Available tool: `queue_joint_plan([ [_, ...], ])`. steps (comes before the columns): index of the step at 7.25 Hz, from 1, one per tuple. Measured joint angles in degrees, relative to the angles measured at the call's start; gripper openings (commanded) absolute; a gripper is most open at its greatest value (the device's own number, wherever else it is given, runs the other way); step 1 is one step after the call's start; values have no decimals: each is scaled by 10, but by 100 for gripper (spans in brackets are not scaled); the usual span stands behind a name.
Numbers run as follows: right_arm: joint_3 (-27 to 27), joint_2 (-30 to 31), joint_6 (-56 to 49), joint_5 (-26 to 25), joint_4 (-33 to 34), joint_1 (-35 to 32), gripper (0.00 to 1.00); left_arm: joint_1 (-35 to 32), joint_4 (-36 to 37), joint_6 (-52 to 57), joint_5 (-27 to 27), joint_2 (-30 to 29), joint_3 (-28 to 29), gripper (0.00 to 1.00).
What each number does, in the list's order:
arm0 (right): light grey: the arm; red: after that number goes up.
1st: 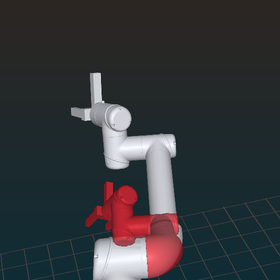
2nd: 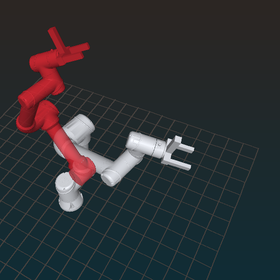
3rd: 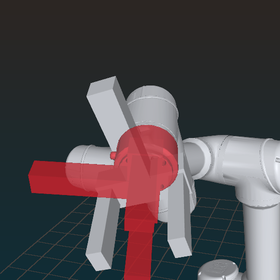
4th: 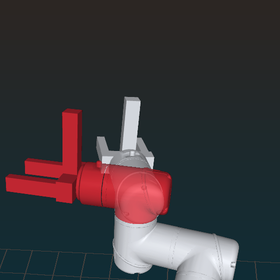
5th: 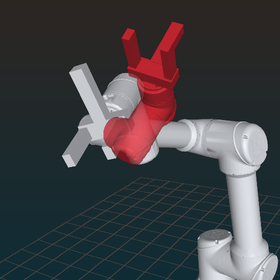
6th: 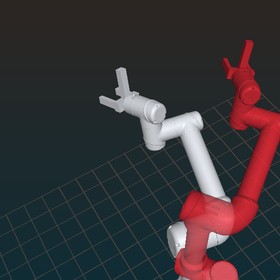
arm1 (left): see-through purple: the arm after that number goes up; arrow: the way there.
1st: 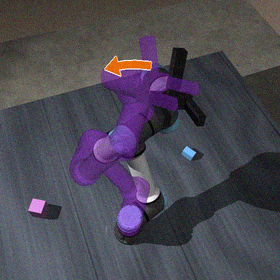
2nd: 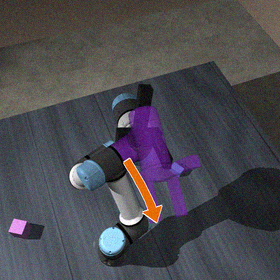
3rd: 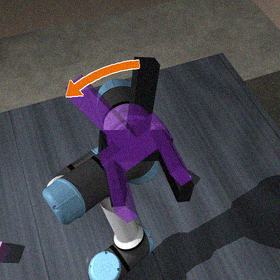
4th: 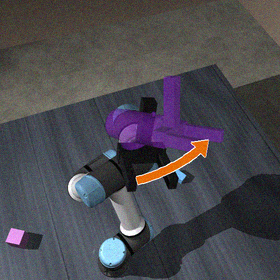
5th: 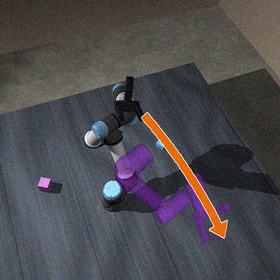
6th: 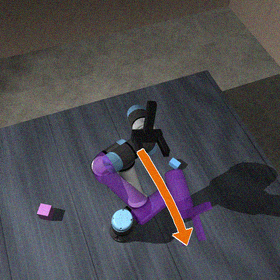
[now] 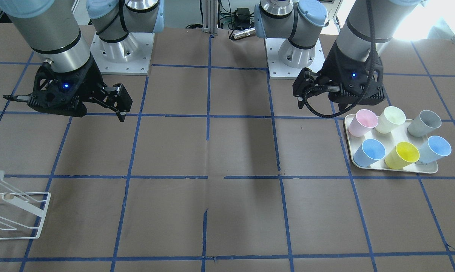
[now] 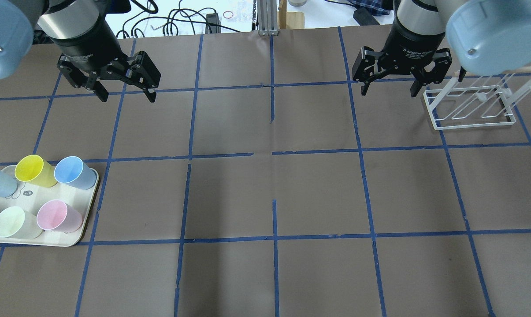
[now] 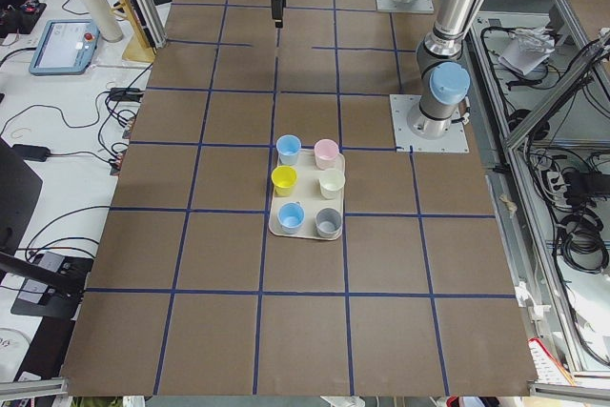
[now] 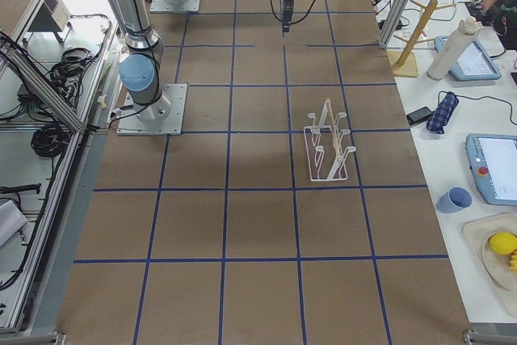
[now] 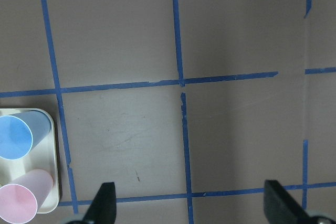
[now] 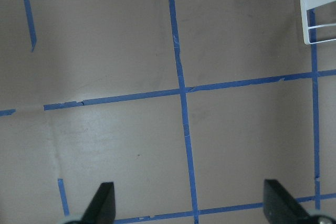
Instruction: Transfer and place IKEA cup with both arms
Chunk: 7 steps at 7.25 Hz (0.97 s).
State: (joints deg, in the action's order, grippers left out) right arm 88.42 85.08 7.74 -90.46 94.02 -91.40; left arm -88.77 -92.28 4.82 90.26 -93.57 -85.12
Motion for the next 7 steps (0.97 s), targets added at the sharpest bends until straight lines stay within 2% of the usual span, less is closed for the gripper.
queue_joint_plan([
  [7, 0, -1, 0, 0, 1, 0, 100, 0, -2, 5, -2, 0, -3, 100],
])
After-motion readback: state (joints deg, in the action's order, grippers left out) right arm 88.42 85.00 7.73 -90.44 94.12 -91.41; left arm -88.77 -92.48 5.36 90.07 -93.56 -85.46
